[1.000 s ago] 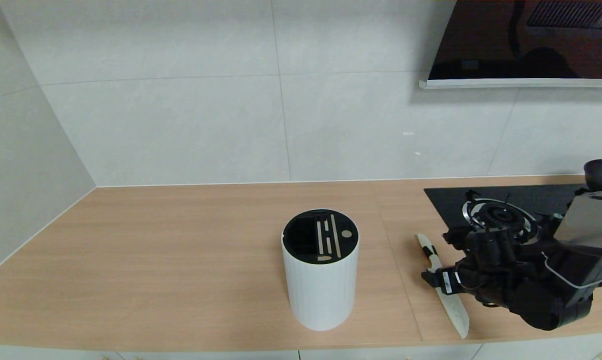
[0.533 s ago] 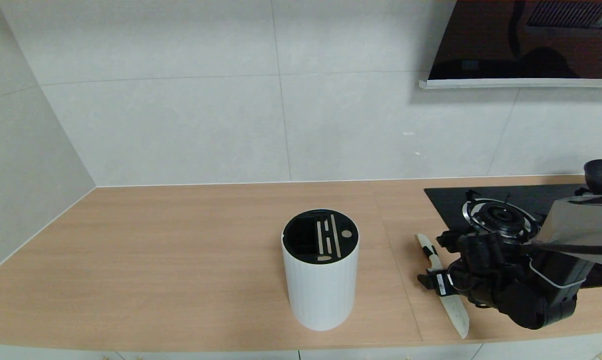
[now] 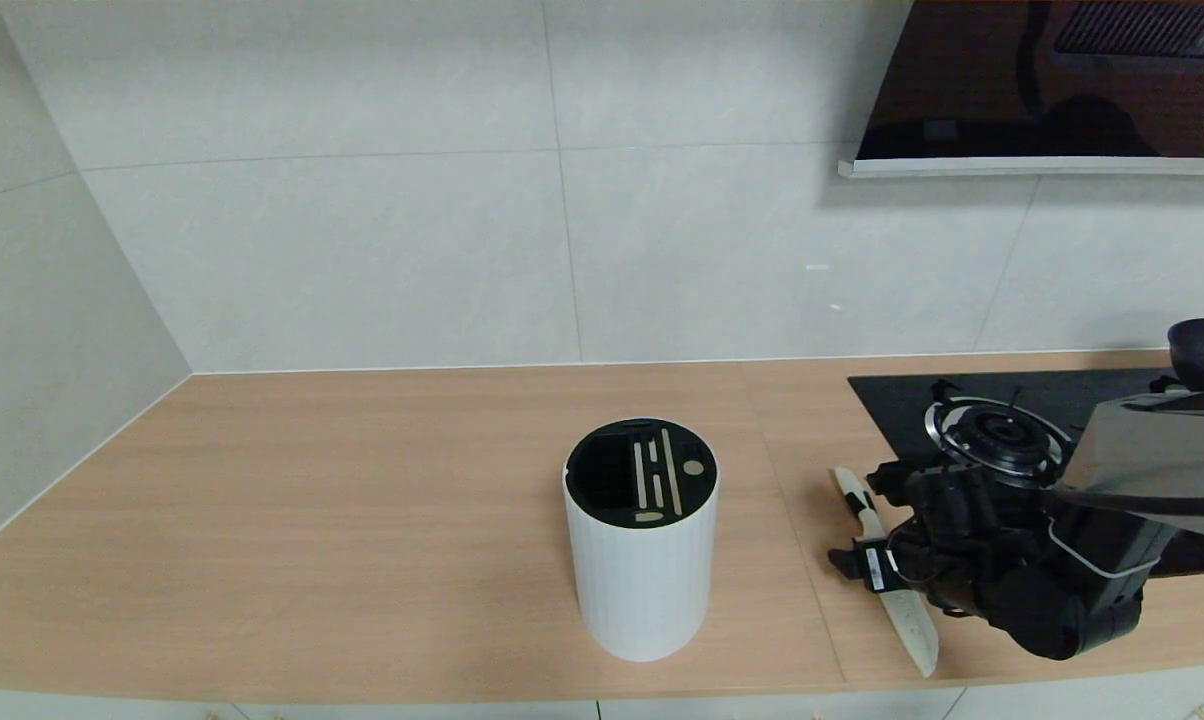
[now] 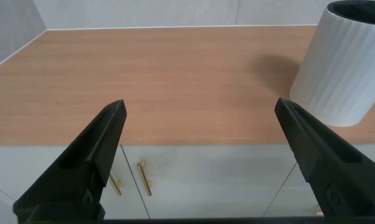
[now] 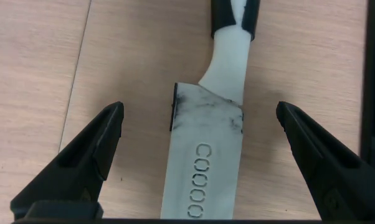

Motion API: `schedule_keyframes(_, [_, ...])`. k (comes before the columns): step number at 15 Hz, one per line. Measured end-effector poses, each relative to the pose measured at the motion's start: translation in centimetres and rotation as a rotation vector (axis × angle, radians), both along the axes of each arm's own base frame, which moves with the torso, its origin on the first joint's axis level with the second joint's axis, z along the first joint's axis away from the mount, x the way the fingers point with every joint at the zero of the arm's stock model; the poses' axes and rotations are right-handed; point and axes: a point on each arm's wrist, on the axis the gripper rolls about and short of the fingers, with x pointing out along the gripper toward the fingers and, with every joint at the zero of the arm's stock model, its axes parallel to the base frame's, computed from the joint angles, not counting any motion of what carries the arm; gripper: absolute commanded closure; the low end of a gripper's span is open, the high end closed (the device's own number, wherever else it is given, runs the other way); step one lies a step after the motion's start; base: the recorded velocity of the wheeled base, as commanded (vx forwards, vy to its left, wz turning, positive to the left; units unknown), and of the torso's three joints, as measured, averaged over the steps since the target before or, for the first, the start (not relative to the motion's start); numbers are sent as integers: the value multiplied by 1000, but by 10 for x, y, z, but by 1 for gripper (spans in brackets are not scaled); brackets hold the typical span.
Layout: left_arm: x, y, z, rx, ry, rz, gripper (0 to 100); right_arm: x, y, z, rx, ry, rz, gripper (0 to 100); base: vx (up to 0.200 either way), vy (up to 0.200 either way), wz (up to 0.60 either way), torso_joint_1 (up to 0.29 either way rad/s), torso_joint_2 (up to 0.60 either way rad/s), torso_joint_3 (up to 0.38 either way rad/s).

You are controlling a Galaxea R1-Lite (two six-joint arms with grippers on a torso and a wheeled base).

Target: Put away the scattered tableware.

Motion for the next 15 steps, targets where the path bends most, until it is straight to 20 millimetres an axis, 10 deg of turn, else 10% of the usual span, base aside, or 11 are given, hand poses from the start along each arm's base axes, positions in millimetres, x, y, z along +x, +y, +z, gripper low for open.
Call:
schedule_keyframes(4, [0, 0, 0, 0, 0, 0, 0, 0, 0, -3, -1, 7, 0, 0, 0, 0, 0, 0, 0, 0])
schedule_keyframes(5, [0, 0, 0, 0, 0, 0, 0, 0, 0, -3, -1, 9, 0, 100, 0, 0, 0, 0, 0, 0])
schedule_keyframes(15, [0, 0, 0, 0, 0, 0, 0, 1, 0, -8, -1, 10, -4, 100, 0, 0, 0, 0, 0, 0])
